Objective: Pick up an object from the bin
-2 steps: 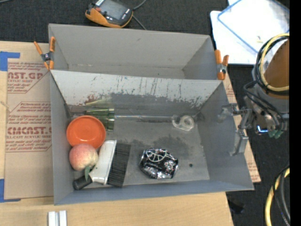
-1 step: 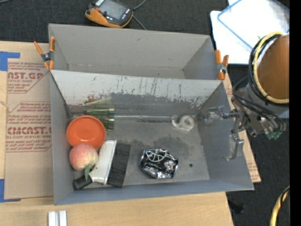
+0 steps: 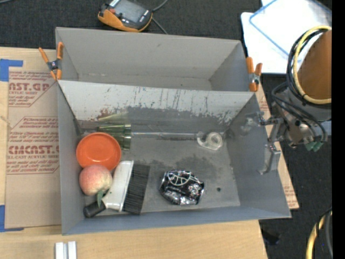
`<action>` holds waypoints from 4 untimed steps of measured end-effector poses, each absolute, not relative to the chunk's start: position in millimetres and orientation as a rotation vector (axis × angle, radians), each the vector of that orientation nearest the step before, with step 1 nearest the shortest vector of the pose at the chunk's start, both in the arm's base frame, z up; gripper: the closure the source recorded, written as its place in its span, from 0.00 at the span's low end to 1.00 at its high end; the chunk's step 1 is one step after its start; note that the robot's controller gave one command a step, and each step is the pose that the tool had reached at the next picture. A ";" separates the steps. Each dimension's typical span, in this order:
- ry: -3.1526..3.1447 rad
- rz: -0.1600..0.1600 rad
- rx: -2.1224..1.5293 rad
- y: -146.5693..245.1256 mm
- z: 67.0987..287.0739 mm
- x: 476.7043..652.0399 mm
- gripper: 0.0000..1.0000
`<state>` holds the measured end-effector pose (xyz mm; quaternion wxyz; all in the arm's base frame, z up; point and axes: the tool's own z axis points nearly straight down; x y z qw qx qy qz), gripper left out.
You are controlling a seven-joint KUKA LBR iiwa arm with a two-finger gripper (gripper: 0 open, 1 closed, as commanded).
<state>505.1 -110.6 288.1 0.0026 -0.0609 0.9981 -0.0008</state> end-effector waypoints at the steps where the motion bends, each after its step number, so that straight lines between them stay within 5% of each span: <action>1: 3.066 -0.004 -0.643 -95.0 278.3 495.8 0.00; 2: 3.007 -0.008 -0.870 -87.9 222.4 503.0 0.00; 3: 3.028 -0.006 -0.778 -76.2 219.7 491.8 0.00; 4: 2.885 -0.009 -1.207 -5.3 166.0 528.6 0.00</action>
Offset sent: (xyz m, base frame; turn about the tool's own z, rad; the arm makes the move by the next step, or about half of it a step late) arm -0.0019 0.0228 -0.0696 -0.4442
